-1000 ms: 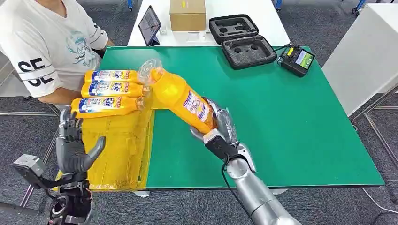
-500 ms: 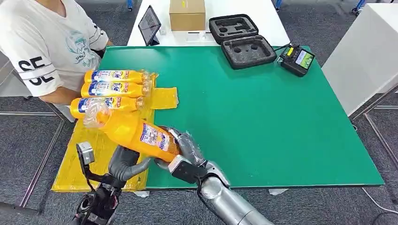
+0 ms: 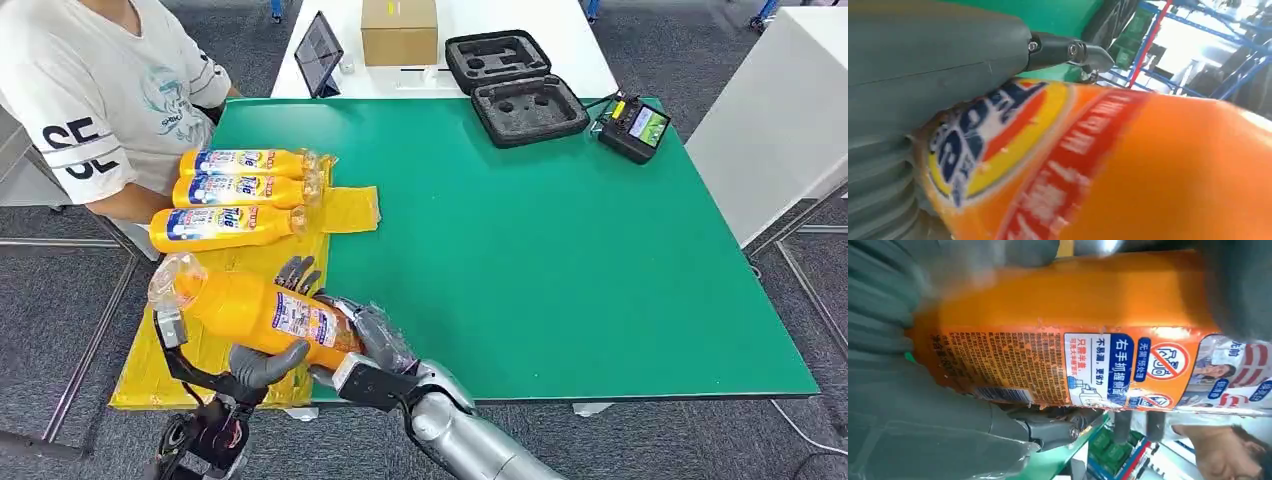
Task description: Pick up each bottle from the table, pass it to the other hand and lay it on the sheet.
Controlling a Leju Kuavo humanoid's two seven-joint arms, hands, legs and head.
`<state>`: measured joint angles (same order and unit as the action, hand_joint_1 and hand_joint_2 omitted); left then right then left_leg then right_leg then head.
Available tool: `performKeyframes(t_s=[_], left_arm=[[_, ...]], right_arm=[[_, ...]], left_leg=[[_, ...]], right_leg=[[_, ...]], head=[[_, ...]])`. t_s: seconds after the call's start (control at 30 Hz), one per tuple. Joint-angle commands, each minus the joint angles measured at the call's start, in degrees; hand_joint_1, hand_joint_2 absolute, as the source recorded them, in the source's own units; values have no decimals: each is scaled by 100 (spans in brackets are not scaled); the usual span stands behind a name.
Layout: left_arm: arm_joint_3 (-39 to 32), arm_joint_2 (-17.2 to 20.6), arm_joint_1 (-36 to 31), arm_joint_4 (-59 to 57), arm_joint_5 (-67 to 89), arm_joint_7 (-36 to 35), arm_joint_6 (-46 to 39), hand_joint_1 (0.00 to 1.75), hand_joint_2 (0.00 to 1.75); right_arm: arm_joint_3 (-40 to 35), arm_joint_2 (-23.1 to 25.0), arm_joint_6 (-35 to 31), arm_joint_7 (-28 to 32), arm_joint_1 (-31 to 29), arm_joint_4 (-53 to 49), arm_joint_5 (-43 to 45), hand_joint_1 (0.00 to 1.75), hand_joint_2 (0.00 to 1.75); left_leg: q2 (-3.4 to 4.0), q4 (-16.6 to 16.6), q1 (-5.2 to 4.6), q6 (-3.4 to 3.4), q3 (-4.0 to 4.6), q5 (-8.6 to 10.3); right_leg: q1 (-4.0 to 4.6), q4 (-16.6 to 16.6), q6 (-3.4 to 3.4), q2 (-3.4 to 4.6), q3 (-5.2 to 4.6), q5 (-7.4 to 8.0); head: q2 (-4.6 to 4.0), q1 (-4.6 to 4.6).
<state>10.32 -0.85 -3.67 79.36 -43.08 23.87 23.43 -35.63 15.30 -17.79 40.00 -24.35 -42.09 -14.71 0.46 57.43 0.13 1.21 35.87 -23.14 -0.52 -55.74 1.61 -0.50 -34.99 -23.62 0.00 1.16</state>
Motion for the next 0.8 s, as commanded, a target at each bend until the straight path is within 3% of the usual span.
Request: performKeyframes(t_s=[0.03, 0.17, 0.2, 0.23, 0.8], left_arm=[[-313, -81, -224, -118, -35, 80, -241, 0, 175], [-200, -66, -316, -268, 371, 98, -446, 0, 175], [-157, -52, -342, -302, 506, 120, -493, 133, 175], [-106, -90, -421, -430, 574, 104, -476, 175, 175], [102, -60, -553, -536, 996, 148, -515, 175, 175]], right_arm=[[-281, 72, -1, 0, -280, 1037, -128, 175, 175], [-176, 81, -35, 0, -280, 1110, -229, 175, 175], [-157, 78, -47, 0, -276, 1103, -247, 175, 175], [-98, 70, -44, 0, -267, 1058, -302, 175, 175], [76, 107, -103, 0, -315, 966, -321, 175, 175]], left_leg=[[-6, -4, 5, -5, -20, -5], [-12, -1, 5, -6, -25, -8], [-13, -5, 3, -4, -18, -3], [-16, -1, 6, -7, -29, -9], [-12, -1, 2, -5, -18, -4]], right_leg=[[4, 6, -4, -1, 21, -6], [4, 4, -4, -7, 29, -11], [3, 6, -3, -9, 22, -6], [5, 4, -4, -10, 34, -13], [2, 3, -3, -7, 19, -6]], head=[[0, 0], [0, 0], [0, 0], [0, 0], [0, 0]])
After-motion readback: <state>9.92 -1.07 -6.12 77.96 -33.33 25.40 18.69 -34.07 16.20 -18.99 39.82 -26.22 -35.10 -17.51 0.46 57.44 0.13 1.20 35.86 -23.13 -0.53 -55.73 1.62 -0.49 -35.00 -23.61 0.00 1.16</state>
